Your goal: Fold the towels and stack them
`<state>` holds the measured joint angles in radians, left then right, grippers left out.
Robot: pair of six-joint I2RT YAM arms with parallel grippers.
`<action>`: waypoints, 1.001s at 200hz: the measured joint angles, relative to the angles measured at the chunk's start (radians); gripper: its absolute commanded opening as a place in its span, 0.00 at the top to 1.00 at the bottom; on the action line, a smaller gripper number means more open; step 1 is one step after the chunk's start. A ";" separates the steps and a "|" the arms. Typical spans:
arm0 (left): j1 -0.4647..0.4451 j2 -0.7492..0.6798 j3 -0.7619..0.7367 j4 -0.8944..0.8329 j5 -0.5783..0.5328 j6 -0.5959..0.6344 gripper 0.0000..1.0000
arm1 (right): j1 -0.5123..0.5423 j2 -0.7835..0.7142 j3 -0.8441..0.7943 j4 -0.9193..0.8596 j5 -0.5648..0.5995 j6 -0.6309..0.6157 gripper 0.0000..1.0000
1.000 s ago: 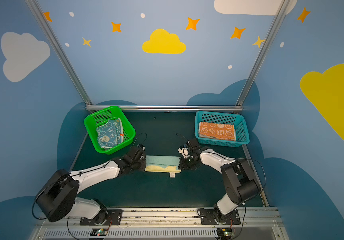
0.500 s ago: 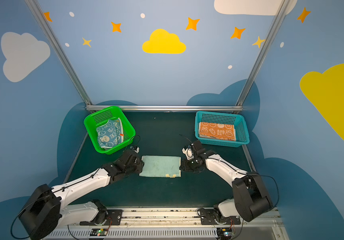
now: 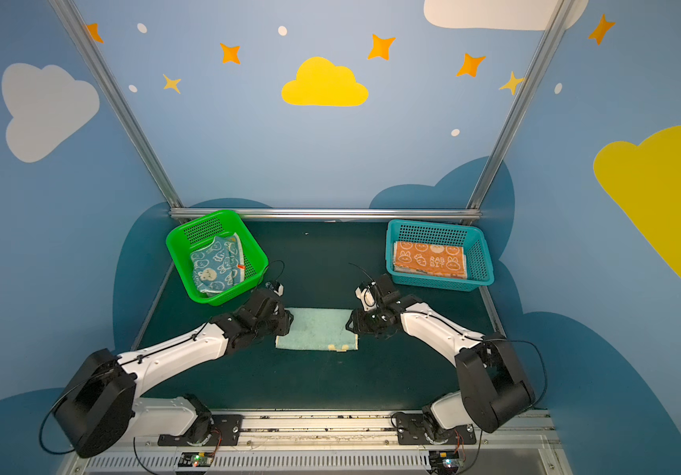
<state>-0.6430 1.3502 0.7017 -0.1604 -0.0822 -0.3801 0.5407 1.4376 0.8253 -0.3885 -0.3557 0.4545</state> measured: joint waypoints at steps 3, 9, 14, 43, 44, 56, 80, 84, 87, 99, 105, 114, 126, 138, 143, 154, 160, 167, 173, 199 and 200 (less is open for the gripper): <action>0.000 0.011 0.003 0.004 0.003 -0.001 0.49 | -0.002 0.000 0.000 0.003 0.006 0.006 0.46; 0.000 0.025 0.006 0.009 0.006 -0.002 0.49 | -0.004 0.001 0.000 0.010 0.014 0.015 0.45; 0.000 0.037 0.008 0.013 0.010 -0.003 0.50 | -0.007 0.001 -0.001 0.015 0.019 0.020 0.44; -0.001 0.109 0.014 0.045 0.029 -0.014 0.52 | -0.053 0.027 -0.022 0.064 0.014 0.045 0.43; -0.001 0.111 0.014 0.046 0.029 -0.014 0.52 | -0.055 0.029 -0.023 0.066 0.013 0.045 0.43; -0.001 0.136 0.014 0.060 0.034 -0.019 0.53 | -0.079 0.058 -0.034 0.089 -0.003 0.051 0.44; -0.001 0.174 0.014 0.073 0.040 -0.022 0.53 | -0.106 0.129 -0.062 0.147 -0.032 0.061 0.49; -0.001 0.179 0.014 0.076 0.040 -0.022 0.53 | -0.106 0.140 -0.068 0.156 -0.037 0.062 0.50; -0.001 0.181 0.014 0.076 0.040 -0.022 0.53 | -0.106 0.146 -0.071 0.162 -0.040 0.061 0.51; -0.001 0.192 0.014 0.084 0.041 -0.023 0.54 | -0.107 0.152 -0.074 0.195 -0.051 0.064 0.52; -0.001 0.196 0.014 0.086 0.042 -0.024 0.54 | -0.103 0.161 -0.076 0.210 -0.058 0.065 0.53; -0.001 0.202 0.014 0.091 0.042 -0.025 0.54 | -0.097 0.169 -0.078 0.235 -0.070 0.066 0.53; -0.001 0.208 0.014 0.097 0.042 -0.025 0.54 | -0.087 0.182 -0.080 0.266 -0.082 0.067 0.54; -0.001 0.211 0.014 0.101 0.042 -0.026 0.54 | -0.076 0.197 -0.080 0.298 -0.092 0.071 0.54; -0.001 0.212 0.014 0.103 0.042 -0.026 0.54 | -0.071 0.203 -0.080 0.311 -0.095 0.073 0.55; -0.001 0.212 0.012 0.109 0.042 -0.028 0.54 | -0.064 0.216 -0.080 0.339 -0.103 0.077 0.57; -0.001 0.212 0.010 0.113 0.042 -0.029 0.54 | -0.061 0.223 -0.080 0.353 -0.107 0.082 0.58; -0.001 0.212 0.007 0.117 0.043 -0.029 0.54 | -0.059 0.232 -0.080 0.371 -0.113 0.086 0.59; -0.001 0.212 0.005 0.119 0.043 -0.031 0.54 | -0.058 0.240 -0.080 0.386 -0.119 0.090 0.61; -0.001 0.212 0.005 0.122 0.043 -0.037 0.54 | -0.058 0.273 -0.080 0.451 -0.143 0.100 0.69; -0.001 0.212 0.005 0.121 0.043 -0.037 0.54 | -0.058 0.275 -0.080 0.455 -0.144 0.101 0.69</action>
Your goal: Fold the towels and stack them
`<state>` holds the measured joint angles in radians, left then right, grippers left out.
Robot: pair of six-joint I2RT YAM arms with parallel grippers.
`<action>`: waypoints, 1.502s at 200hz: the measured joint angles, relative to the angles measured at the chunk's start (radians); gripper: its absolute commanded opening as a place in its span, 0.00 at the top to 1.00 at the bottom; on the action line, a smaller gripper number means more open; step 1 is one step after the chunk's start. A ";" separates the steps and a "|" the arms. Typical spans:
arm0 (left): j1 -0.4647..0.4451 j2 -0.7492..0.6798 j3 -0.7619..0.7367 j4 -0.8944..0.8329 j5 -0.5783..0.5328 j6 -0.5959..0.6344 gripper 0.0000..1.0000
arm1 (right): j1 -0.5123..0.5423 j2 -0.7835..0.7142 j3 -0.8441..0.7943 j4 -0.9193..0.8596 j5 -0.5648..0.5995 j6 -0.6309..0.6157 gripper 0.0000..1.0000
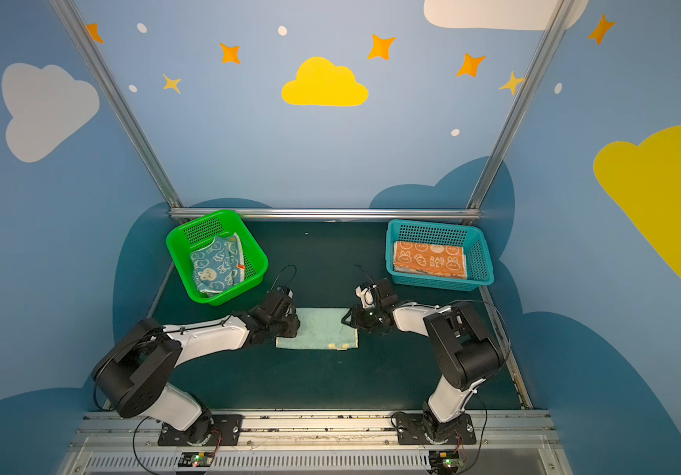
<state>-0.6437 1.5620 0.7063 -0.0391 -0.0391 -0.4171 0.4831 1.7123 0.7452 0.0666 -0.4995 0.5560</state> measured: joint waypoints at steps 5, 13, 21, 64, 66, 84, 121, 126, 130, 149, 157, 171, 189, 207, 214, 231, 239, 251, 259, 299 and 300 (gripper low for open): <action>0.000 0.000 0.000 0.000 0.000 0.000 0.54 | 0.001 0.008 0.000 0.014 -0.005 0.000 0.71; 0.000 0.000 0.000 0.001 0.000 -0.002 0.54 | 0.002 0.020 0.000 0.035 -0.013 0.004 0.76; 0.000 0.000 0.000 0.001 0.000 -0.003 0.54 | 0.005 0.032 0.001 0.054 -0.019 0.004 0.82; 0.000 0.000 0.000 0.003 0.000 -0.003 0.52 | 0.021 0.077 0.041 0.079 -0.043 -0.014 1.00; 0.000 0.000 0.000 0.004 0.000 -0.003 0.51 | 0.022 0.079 0.044 0.075 -0.042 -0.015 1.00; 0.000 0.000 0.000 0.004 -0.002 0.000 0.41 | 0.025 0.084 0.090 0.000 -0.025 -0.042 1.00; 0.007 -0.023 0.000 0.003 -0.015 0.008 0.23 | 0.010 0.094 0.256 -0.255 0.081 -0.132 1.00; 0.010 -0.031 0.000 0.002 -0.017 0.011 0.21 | 0.003 0.096 0.286 -0.290 0.097 -0.147 1.00; 0.012 -0.039 0.000 0.001 -0.019 0.011 0.20 | -0.003 0.100 0.313 -0.317 0.109 -0.160 1.00; 0.021 -0.079 0.000 0.000 -0.024 0.014 0.01 | -0.031 0.117 0.444 -0.432 0.167 -0.218 1.00; 0.025 -0.095 -0.001 0.002 -0.027 0.019 0.00 | -0.041 0.127 0.499 -0.476 0.187 -0.242 1.00; 0.029 -0.121 -0.011 0.007 -0.031 0.017 0.00 | -0.060 0.153 0.599 -0.552 0.224 -0.286 1.00; 0.035 -0.146 -0.035 0.013 -0.035 0.016 0.00 | -0.083 0.198 0.720 -0.636 0.266 -0.338 1.00; 0.042 -0.162 -0.060 0.013 -0.038 0.015 0.00 | -0.104 0.251 0.835 -0.719 0.299 -0.385 1.00; 0.044 -0.164 -0.066 0.013 -0.040 0.015 0.00 | -0.114 0.275 0.885 -0.755 0.309 -0.404 1.00; 0.049 -0.165 -0.071 0.012 -0.043 0.015 0.00 | -0.136 0.332 0.998 -0.825 0.336 -0.444 1.00; 0.051 -0.165 -0.071 0.012 -0.044 0.015 0.00 | -0.147 0.357 1.053 -0.859 0.349 -0.462 1.00; 0.053 -0.165 -0.071 0.012 -0.046 0.015 0.00 | -0.162 0.389 1.129 -0.903 0.363 -0.484 1.00; 0.054 -0.165 -0.071 0.012 -0.046 0.015 0.00 | -0.174 0.412 1.185 -0.932 0.375 -0.498 1.00; 0.055 -0.165 -0.071 0.011 -0.054 0.015 0.00 | -0.237 0.486 1.407 -1.031 0.405 -0.559 1.00; 0.055 -0.165 -0.071 0.011 -0.054 0.015 0.00 | -0.239 0.488 1.413 -1.033 0.405 -0.562 1.00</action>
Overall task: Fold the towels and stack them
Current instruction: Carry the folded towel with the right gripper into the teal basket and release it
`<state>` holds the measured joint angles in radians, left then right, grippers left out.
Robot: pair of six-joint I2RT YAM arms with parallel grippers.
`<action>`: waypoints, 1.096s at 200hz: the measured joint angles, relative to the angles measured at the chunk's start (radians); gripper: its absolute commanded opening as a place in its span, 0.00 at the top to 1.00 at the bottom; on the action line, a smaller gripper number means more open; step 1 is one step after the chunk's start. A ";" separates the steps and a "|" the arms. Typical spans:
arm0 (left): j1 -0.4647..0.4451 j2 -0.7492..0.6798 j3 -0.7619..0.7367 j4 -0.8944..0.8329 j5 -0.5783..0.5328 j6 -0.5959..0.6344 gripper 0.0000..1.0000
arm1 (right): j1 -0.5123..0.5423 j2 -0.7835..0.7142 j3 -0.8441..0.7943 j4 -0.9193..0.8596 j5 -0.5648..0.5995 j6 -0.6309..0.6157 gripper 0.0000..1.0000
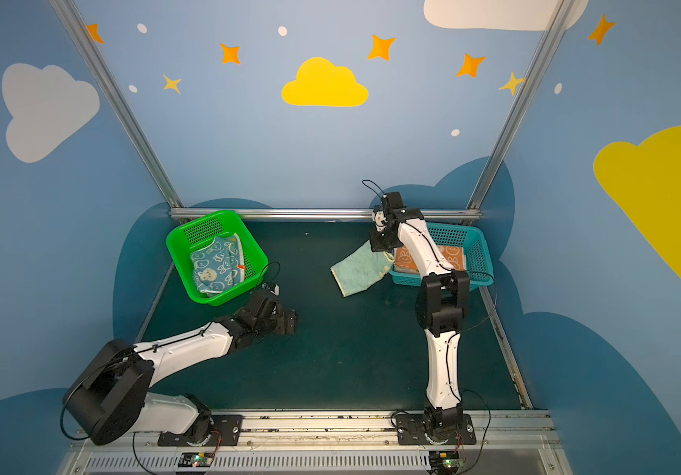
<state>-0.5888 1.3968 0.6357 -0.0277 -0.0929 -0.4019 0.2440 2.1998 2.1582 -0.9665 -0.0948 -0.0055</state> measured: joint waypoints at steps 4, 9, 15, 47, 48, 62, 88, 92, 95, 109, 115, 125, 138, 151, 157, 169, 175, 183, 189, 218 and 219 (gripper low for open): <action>0.000 0.000 0.000 0.000 0.000 0.000 0.00 | -0.007 0.003 0.012 -0.005 0.001 -0.005 1.00; 0.000 -0.001 0.000 0.000 -0.001 0.000 0.00 | -0.017 0.007 0.029 -0.011 0.002 -0.013 1.00; 0.000 -0.003 0.000 -0.001 -0.003 0.000 0.00 | -0.028 0.010 0.042 -0.016 0.002 -0.021 1.00; 0.002 -0.025 0.000 -0.011 -0.008 -0.003 0.00 | -0.088 0.011 0.069 -0.025 -0.001 -0.043 1.00; 0.002 -0.026 0.000 -0.012 -0.008 -0.003 0.00 | -0.090 0.011 0.069 -0.026 -0.001 -0.043 1.00; 0.002 -0.040 0.000 -0.018 -0.011 -0.003 0.00 | -0.115 0.011 0.058 -0.018 -0.003 -0.046 1.00; 0.003 -0.067 0.000 -0.028 -0.019 -0.003 0.00 | -0.169 0.008 0.005 0.025 -0.015 -0.055 1.00; 0.003 -0.071 0.000 -0.029 -0.021 -0.003 0.00 | -0.178 0.007 -0.002 0.030 -0.019 -0.056 1.00; 0.003 -0.074 0.000 -0.031 -0.023 -0.003 0.00 | -0.184 0.007 -0.009 0.035 -0.022 -0.057 1.00; 0.003 -0.081 0.000 -0.036 -0.026 -0.003 0.00 | -0.214 0.007 -0.030 0.056 -0.029 -0.062 1.00; 0.004 -0.083 0.000 -0.038 -0.027 -0.003 0.00 | -0.228 0.007 -0.037 0.065 -0.034 -0.063 1.00; 0.004 -0.086 0.000 -0.042 -0.029 -0.003 0.00 | -0.251 0.007 -0.042 0.078 -0.042 -0.066 1.00; 0.004 -0.090 0.000 -0.045 -0.031 -0.003 0.00 | -0.277 0.007 -0.044 0.093 -0.048 -0.070 1.00; 0.004 -0.092 0.000 -0.051 -0.034 -0.003 0.00 | -0.300 0.007 -0.044 0.110 -0.053 -0.074 1.00; 0.004 -0.093 0.000 -0.053 -0.037 -0.004 0.00 | -0.310 0.007 -0.044 0.117 -0.055 -0.078 1.00; 0.005 -0.096 0.000 -0.063 -0.042 -0.005 0.00 | -0.327 0.007 -0.044 0.126 -0.056 -0.082 1.00; 0.004 -0.098 0.000 -0.066 -0.045 -0.007 0.00 | -0.335 0.007 -0.044 0.130 -0.055 -0.084 1.00; 0.005 -0.100 0.000 -0.071 -0.048 -0.008 0.00 | -0.346 0.007 -0.044 0.135 -0.055 -0.086 1.00; 0.005 -0.101 0.000 -0.073 -0.051 -0.010 0.00 | -0.354 0.007 -0.044 0.139 -0.055 -0.089 1.00; 0.005 -0.105 0.000 -0.084 -0.056 -0.019 0.00 | -0.396 0.010 -0.044 0.150 -0.055 -0.098 1.00; 0.005 -0.105 0.000 -0.084 -0.056 -0.019 0.00 | -0.397 0.010 -0.044 0.150 -0.055 -0.098 1.00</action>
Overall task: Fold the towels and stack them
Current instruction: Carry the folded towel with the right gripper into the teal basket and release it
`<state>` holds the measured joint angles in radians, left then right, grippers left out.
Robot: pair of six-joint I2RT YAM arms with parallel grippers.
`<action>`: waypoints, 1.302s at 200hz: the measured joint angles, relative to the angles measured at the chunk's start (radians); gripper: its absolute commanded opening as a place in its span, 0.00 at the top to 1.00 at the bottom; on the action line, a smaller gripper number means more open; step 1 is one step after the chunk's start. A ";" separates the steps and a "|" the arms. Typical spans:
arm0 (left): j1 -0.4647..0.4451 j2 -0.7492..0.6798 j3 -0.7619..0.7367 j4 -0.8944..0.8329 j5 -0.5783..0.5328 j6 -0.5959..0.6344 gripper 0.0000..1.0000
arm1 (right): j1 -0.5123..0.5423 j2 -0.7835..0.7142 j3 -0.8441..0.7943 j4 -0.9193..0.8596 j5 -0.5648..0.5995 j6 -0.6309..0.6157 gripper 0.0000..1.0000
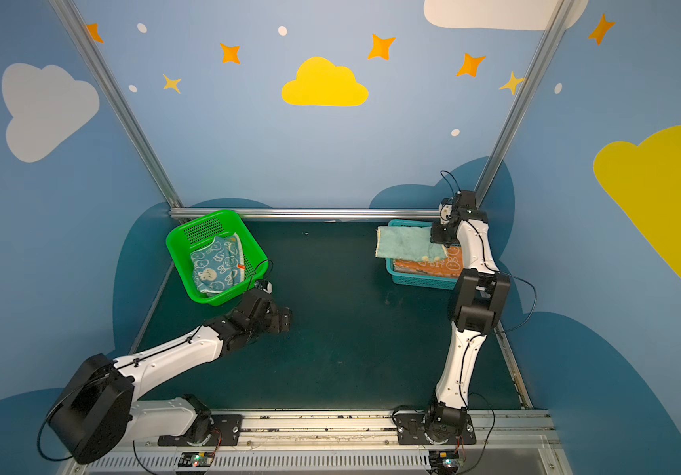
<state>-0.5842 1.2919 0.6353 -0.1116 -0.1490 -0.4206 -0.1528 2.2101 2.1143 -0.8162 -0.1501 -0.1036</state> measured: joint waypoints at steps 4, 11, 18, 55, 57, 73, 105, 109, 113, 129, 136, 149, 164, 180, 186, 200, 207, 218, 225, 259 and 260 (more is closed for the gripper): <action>0.000 0.000 0.000 -0.002 -0.001 0.000 0.00 | -0.005 0.001 0.000 0.002 0.000 -0.003 1.00; 0.000 0.000 0.000 -0.005 -0.003 -0.001 0.00 | -0.015 0.004 0.000 0.005 0.000 -0.008 1.00; 0.000 0.000 0.000 -0.007 -0.003 -0.003 0.00 | -0.024 0.008 0.000 0.007 0.000 -0.014 1.00; 0.000 0.000 0.000 -0.013 -0.004 -0.008 0.00 | -0.054 0.054 0.000 0.016 0.000 -0.054 1.00; 0.000 0.000 0.000 -0.013 -0.004 -0.008 0.00 | -0.055 0.058 0.000 0.016 0.000 -0.056 1.00; 0.000 0.000 0.000 -0.013 -0.003 -0.010 0.00 | -0.062 0.087 0.000 0.017 0.000 -0.062 0.94; 0.000 -0.010 0.000 -0.021 -0.004 -0.011 0.00 | -0.063 0.126 0.000 0.019 0.015 -0.049 0.45; 0.000 -0.012 0.000 -0.021 -0.004 -0.011 0.00 | -0.063 0.127 0.000 0.019 0.018 -0.048 0.36; 0.000 -0.014 0.000 -0.021 -0.004 -0.011 0.00 | -0.064 0.127 0.000 0.020 0.021 -0.032 0.28; 0.000 -0.019 0.000 -0.021 -0.007 -0.011 0.00 | -0.067 0.127 0.000 0.026 0.035 -0.008 0.16; 0.000 -0.019 0.000 -0.021 -0.007 -0.011 0.00 | -0.069 0.127 0.000 0.031 0.037 0.006 0.16; 0.000 -0.019 0.000 -0.021 -0.007 -0.010 0.00 | -0.073 0.127 0.000 0.033 0.038 0.028 0.15; 0.000 -0.019 0.000 -0.021 -0.008 -0.010 0.00 | -0.075 0.125 0.000 0.035 0.043 0.052 0.15; 0.000 -0.021 -0.004 -0.019 -0.013 -0.011 0.00 | -0.074 0.116 -0.006 0.041 0.053 0.072 0.14; 0.000 -0.022 -0.006 -0.019 -0.016 -0.011 0.00 | -0.074 0.107 -0.018 0.048 0.056 0.079 0.14; 0.000 -0.022 -0.006 -0.020 -0.021 -0.009 0.00 | -0.072 0.062 -0.084 0.087 0.062 0.091 0.14; 0.000 -0.021 -0.004 -0.020 -0.024 -0.004 0.00 | -0.068 0.030 -0.131 0.109 0.066 0.098 0.14; 0.000 -0.015 0.005 -0.023 -0.030 0.004 0.00 | -0.058 -0.031 -0.216 0.151 0.078 0.104 0.14; 0.000 -0.006 0.019 -0.032 -0.037 0.011 0.00 | -0.049 -0.071 -0.265 0.175 0.087 0.107 0.14; 0.001 0.064 0.162 -0.094 -0.095 0.062 0.00 | 0.039 -0.255 -0.451 0.304 0.146 0.112 0.14; 0.001 0.066 0.168 -0.096 -0.097 0.064 0.00 | 0.041 -0.259 -0.454 0.306 0.148 0.112 0.14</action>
<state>-0.5831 1.3575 0.8036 -0.2077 -0.2462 -0.3561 -0.1116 1.9514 1.6608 -0.5098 -0.0021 0.0082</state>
